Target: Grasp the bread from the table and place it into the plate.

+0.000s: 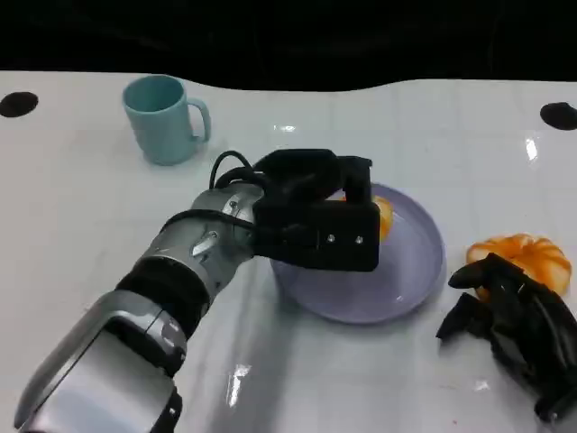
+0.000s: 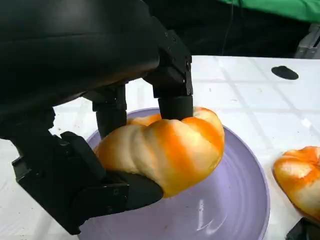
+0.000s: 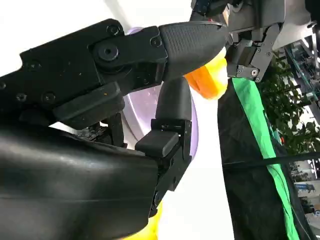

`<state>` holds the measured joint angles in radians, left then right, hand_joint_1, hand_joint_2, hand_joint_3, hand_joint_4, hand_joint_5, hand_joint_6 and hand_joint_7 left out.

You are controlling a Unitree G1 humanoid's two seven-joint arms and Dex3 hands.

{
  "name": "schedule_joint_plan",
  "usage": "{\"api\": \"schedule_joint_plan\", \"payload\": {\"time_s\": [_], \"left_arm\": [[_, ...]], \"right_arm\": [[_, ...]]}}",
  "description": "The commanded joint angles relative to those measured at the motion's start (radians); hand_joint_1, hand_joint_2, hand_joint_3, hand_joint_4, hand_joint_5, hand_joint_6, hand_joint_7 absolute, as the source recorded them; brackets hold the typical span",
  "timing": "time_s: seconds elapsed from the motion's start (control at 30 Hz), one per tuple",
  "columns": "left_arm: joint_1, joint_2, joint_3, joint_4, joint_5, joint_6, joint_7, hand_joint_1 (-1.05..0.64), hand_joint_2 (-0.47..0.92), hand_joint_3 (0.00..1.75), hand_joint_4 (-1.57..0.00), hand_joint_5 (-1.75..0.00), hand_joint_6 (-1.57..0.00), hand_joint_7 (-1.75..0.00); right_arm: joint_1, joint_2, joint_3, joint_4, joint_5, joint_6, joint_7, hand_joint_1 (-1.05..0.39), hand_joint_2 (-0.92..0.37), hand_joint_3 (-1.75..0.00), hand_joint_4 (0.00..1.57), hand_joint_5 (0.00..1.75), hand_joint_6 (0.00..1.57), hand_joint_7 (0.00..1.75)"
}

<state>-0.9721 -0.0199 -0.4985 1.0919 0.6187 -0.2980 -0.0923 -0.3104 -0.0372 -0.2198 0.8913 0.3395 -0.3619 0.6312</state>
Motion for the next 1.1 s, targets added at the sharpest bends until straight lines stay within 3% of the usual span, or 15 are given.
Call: {"api": "schedule_joint_plan", "payload": {"time_s": [0.03,0.07,0.1,0.2,0.3,0.43,0.7,0.83,1.1], "left_arm": [[-0.033,0.01,0.001,0.013,-0.013,-0.04,-0.007,-0.24,0.57,1.17,-0.88,-1.75,-0.68,-1.75],[-0.031,0.013,0.0,0.017,-0.016,-0.064,-0.014,-0.45,0.76,0.71,-0.5,-1.11,-0.39,-1.04],[-0.031,0.016,0.0,0.022,-0.017,-0.081,-0.017,-0.53,0.86,0.48,-0.41,-0.72,-0.34,-0.6],[-0.039,0.019,-0.003,0.026,-0.012,-0.087,-0.043,-0.72,0.91,0.42,-0.23,-0.41,-0.24,-0.24],[-0.04,0.019,-0.002,0.027,-0.011,-0.088,-0.048,-0.75,0.92,0.42,-0.2,-0.37,-0.23,-0.19],[-0.037,0.035,0.004,0.015,-0.019,-0.123,-0.068,-0.91,0.92,0.62,-0.14,-0.34,-0.22,-0.15],[-0.039,0.038,0.002,0.017,-0.018,-0.134,-0.056,-0.94,0.92,0.68,-0.19,-0.37,-0.27,-0.14],[-0.028,0.053,-0.003,-0.007,0.002,-0.146,0.012,-0.92,0.92,0.66,-0.29,-0.53,-0.4,-0.2],[0.059,0.115,0.093,-0.092,-0.12,-0.253,-0.012,-0.86,0.92,0.58,-0.19,-0.75,-0.44,-0.18]], "right_arm": [[0.023,-0.006,0.0,0.012,-0.013,-0.002,-0.002,-0.53,-0.92,-0.29,0.66,1.58,0.58,1.32],[0.024,-0.007,0.001,0.012,-0.016,-0.008,-0.003,-0.54,-0.92,-0.29,0.66,1.58,0.58,1.32],[0.024,-0.008,0.002,0.012,-0.019,-0.013,-0.004,-0.54,-0.92,-0.29,0.66,1.59,0.57,1.32],[0.023,-0.006,-0.001,0.014,-0.013,-0.009,0.0,-0.54,-0.92,-0.29,0.66,1.59,0.58,1.33],[0.023,-0.006,-0.002,0.014,-0.012,-0.008,0.001,-0.54,-0.92,-0.29,0.66,1.59,0.58,1.33],[0.025,-0.008,0.002,0.007,-0.02,-0.009,-0.007,-0.53,-0.92,-0.3,0.66,1.59,0.58,1.33],[0.023,-0.006,-0.003,0.007,-0.017,-0.001,-0.003,-0.52,-0.92,-0.29,0.67,1.57,0.59,1.31],[0.027,-0.006,-0.002,0.003,-0.019,-0.003,-0.003,-0.52,-0.92,-0.3,0.67,1.57,0.58,1.31],[0.028,-0.009,-0.006,-0.012,-0.013,0.032,-0.003,-0.52,-0.92,-0.29,0.66,1.59,0.58,1.33]]}}
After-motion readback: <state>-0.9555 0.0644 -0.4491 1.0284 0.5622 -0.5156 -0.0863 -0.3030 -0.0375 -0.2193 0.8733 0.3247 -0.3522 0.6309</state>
